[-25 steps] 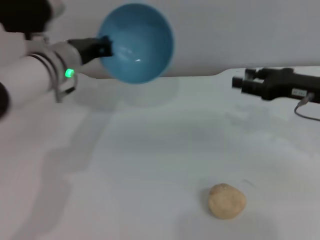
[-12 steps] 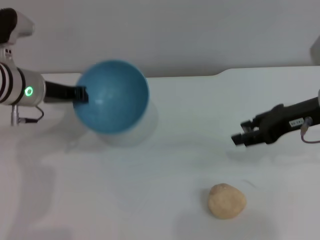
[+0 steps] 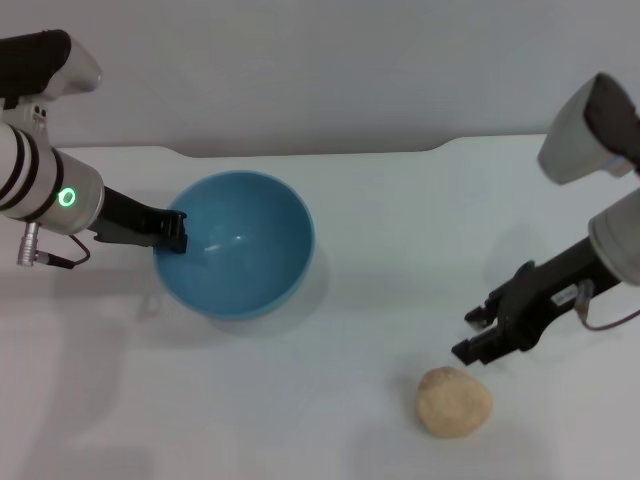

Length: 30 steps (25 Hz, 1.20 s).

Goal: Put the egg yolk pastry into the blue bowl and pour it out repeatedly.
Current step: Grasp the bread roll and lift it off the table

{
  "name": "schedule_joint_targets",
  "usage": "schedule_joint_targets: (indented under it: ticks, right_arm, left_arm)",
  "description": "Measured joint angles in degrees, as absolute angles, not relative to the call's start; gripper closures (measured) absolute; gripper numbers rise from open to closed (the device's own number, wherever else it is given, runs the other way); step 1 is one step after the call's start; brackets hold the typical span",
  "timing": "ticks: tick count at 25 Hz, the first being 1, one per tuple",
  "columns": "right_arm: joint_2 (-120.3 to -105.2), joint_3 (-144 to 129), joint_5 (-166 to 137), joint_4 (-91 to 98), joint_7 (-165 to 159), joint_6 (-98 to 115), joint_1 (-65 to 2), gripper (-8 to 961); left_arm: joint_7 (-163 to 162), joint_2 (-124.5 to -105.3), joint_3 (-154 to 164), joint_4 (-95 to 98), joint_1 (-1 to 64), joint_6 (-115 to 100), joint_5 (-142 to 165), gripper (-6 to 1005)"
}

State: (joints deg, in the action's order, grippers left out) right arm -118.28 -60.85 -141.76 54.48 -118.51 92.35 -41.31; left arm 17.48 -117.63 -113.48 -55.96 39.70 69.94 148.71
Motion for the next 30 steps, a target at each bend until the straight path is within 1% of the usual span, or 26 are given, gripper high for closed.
schedule_joint_targets:
  ticks: [17, 30]
  right_arm:
    - [-118.49, -63.0, -142.0, 49.1, -120.1, 91.1, -40.9, 479]
    - [-118.39, -63.5, -142.1, 42.2, -119.9, 83.9, -41.4, 504]
  left_arm:
    - [17.4, -117.77, -111.3, -56.5, 40.1, 71.1, 148.7, 987]
    - [17.5, -117.77, -109.8, -56.5, 40.6, 70.9, 148.8, 988]
